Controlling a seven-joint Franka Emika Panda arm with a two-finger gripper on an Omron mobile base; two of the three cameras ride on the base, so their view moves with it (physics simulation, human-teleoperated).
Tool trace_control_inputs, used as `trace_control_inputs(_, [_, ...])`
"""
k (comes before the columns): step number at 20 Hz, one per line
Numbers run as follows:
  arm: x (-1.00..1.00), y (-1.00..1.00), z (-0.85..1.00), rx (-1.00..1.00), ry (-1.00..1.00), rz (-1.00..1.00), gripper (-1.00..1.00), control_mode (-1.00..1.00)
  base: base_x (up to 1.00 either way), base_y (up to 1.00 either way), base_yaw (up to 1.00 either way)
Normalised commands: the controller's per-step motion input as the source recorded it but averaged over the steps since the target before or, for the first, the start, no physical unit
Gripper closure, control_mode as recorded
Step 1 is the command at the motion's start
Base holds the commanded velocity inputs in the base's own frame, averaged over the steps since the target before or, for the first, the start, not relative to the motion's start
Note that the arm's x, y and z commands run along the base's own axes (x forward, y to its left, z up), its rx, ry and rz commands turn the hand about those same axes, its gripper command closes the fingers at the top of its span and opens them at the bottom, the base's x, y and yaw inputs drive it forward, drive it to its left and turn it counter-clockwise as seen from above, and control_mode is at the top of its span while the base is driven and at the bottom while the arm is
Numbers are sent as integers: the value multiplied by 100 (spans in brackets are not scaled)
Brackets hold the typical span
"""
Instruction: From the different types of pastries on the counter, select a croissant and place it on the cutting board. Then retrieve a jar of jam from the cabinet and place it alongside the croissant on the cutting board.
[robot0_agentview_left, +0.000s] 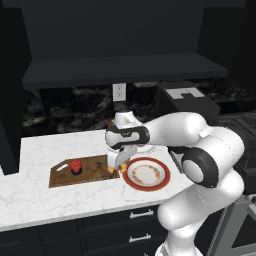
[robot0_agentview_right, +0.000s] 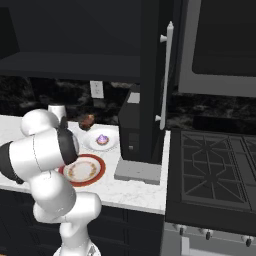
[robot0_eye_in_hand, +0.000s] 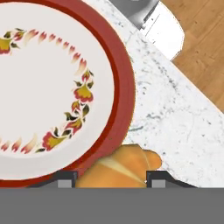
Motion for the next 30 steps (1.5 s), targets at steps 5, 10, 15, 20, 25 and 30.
trace_control_inputs(5, [18,43,0,-10,0,1,100,-100,0,0,0])
trace_control_inputs(10, [16,50,0,-7,0,0,100,-100,0,0,0])
trace_control_inputs(15, [27,17,0,-6,0,1,100,-100,0,0,0])
trace_control_inputs(20, [23,17,0,-5,0,0,100,-100,0,0,0])
trace_control_inputs(25, [14,19,0,-3,0,0,100,-100,0,0,0])
trace_control_inputs(30, [8,0,-6,0,-5,0,100,-100,0,0,0])
